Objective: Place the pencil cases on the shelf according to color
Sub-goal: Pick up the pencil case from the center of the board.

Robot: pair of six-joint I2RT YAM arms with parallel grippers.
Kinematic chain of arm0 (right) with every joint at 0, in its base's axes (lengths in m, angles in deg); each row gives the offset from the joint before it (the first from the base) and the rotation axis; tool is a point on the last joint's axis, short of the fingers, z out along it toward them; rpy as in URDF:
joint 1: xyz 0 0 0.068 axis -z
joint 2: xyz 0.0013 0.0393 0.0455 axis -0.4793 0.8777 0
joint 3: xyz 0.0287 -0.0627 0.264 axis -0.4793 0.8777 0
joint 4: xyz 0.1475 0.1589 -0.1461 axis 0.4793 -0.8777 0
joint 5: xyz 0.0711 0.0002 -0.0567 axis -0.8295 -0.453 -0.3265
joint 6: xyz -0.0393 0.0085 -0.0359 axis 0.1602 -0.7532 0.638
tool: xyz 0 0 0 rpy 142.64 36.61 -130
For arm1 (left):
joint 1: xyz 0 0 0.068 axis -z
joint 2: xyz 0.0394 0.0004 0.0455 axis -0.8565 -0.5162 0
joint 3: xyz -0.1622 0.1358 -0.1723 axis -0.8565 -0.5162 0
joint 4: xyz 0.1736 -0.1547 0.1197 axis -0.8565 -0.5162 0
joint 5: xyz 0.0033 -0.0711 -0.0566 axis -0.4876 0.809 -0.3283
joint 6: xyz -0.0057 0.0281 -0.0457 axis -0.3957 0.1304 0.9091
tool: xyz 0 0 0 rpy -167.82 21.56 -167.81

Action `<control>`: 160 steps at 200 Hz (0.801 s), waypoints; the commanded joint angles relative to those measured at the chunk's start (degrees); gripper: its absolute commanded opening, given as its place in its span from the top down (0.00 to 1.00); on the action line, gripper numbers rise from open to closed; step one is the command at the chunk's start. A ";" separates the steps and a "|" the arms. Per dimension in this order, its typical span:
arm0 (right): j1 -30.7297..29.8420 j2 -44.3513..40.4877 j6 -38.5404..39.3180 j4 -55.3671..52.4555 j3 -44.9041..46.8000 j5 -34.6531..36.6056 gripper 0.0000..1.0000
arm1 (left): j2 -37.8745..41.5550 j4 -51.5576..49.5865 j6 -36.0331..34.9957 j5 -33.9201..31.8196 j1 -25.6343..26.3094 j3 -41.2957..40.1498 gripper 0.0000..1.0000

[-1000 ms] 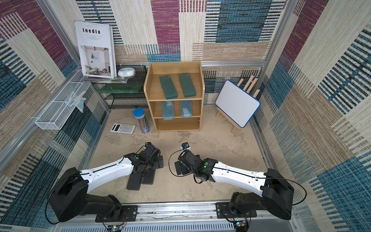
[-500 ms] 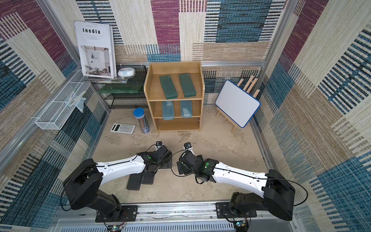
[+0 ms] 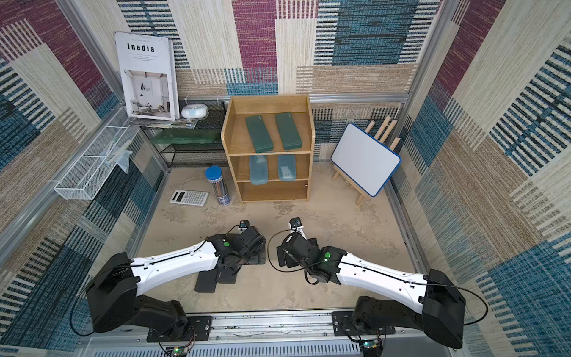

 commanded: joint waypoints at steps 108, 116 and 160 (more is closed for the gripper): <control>-0.07 2.79 0.05 0.76 -1.20 -1.92 0.01 | 4.72 7.45 -4.36 1.49 -9.46 -12.07 0.01; -0.04 2.78 -0.01 0.68 -1.14 -1.82 0.01 | 3.91 7.76 -4.37 1.75 -9.58 -11.96 0.01; -0.04 3.04 -0.23 0.40 -0.88 -1.78 0.01 | 3.07 10.77 -3.79 5.00 -9.54 -12.72 0.01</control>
